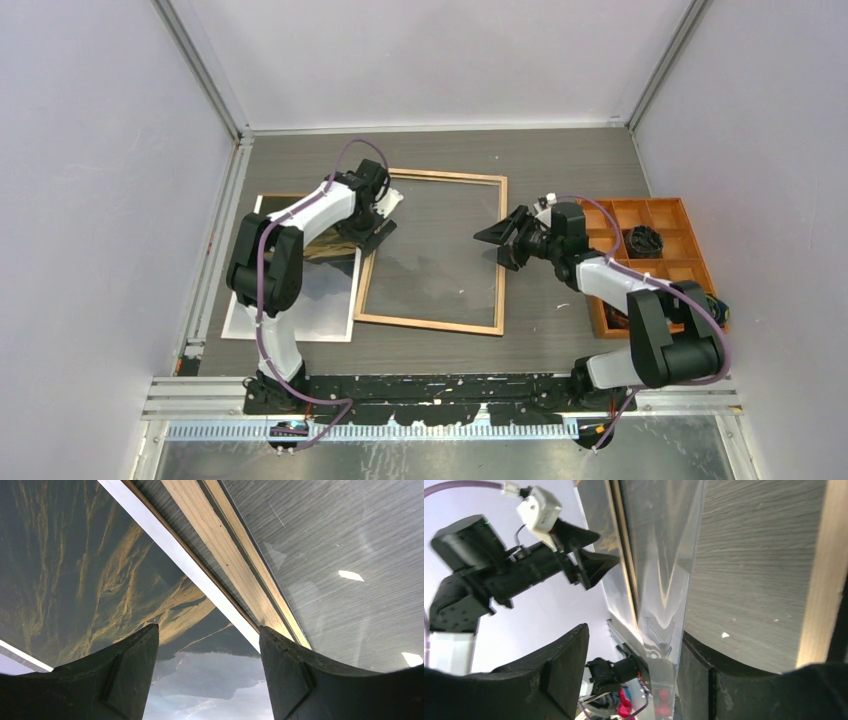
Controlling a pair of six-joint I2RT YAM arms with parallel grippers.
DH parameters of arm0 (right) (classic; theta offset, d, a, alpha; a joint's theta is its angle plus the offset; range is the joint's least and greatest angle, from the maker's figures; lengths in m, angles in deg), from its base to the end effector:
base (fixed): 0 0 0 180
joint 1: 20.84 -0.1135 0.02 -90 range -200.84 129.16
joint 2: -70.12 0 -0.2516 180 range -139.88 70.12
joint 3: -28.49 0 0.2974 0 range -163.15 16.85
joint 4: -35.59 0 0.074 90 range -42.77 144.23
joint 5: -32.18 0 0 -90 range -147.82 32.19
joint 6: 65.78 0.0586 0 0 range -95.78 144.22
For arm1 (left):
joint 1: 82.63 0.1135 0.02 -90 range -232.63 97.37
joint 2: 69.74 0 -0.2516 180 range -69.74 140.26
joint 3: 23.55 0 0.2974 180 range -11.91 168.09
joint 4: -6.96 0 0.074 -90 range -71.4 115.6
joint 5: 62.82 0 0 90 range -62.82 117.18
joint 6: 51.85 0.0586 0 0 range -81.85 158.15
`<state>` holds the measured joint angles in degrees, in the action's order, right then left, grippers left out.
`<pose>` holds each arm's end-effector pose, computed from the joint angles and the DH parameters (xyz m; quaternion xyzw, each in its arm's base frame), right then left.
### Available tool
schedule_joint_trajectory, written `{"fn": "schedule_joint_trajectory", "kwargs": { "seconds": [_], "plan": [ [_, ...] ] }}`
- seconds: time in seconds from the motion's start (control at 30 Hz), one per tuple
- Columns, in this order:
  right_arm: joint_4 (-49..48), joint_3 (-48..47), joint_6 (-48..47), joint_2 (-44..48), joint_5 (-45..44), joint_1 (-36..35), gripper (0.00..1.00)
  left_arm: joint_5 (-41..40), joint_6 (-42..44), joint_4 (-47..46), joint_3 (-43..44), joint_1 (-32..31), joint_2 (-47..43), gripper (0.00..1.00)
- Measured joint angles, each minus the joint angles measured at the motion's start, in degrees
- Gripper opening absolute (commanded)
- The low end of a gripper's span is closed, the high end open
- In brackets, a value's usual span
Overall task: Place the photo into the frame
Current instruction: Place the photo frame item in the photo frame.
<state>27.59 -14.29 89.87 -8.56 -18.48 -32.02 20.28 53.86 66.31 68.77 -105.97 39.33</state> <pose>0.3038 0.0979 0.1300 0.2148 0.7967 0.5277 0.2014 0.3873 -0.1594 0.1373 0.3243 0.9363 0.0516 0.1245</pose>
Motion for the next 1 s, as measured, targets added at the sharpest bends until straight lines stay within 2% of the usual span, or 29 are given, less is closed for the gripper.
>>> {"fn": "schedule_joint_trajectory", "kwargs": {
  "seconds": [0.1, 0.27, 0.63, 0.73, 0.87, 1.0],
  "plan": [
    [7.89, -4.17, -4.57, -2.91, -1.27, 0.0, 0.62, 0.07, 0.17, 0.37, 0.02, 0.13, 0.0, 0.74],
    [15.72, -9.73, -11.69, -4.37, -3.78, 0.0, 0.59, 0.09, 0.79, 0.9, 0.07, 0.44, 0.0, 0.74],
    [13.84, -12.9, -13.27, -9.6, -4.31, 0.0, 0.48, 2.54, 1.2, 3.72, 4.15, 3.37, 0.63, 0.73],
    [10.62, -12.2, -13.22, -9.07, -4.76, 0.0, 0.38, 2.97, 1.2, 3.91, 5.2, 4.52, 1.01, 0.72],
    [5.9, -9.46, -13.29, -6.88, -6.6, -0.17, 0.19, 3.1, 1.18, 4.33, 5.68, 5.35, 2.08, 0.72],
    [3.67, -9.16, -13.77, -6.49, -7.76, -0.92, 0.05, 3.15, 1.14, 4.5, 5.7, 5.29, 3.52, 0.71]
  ]
}}
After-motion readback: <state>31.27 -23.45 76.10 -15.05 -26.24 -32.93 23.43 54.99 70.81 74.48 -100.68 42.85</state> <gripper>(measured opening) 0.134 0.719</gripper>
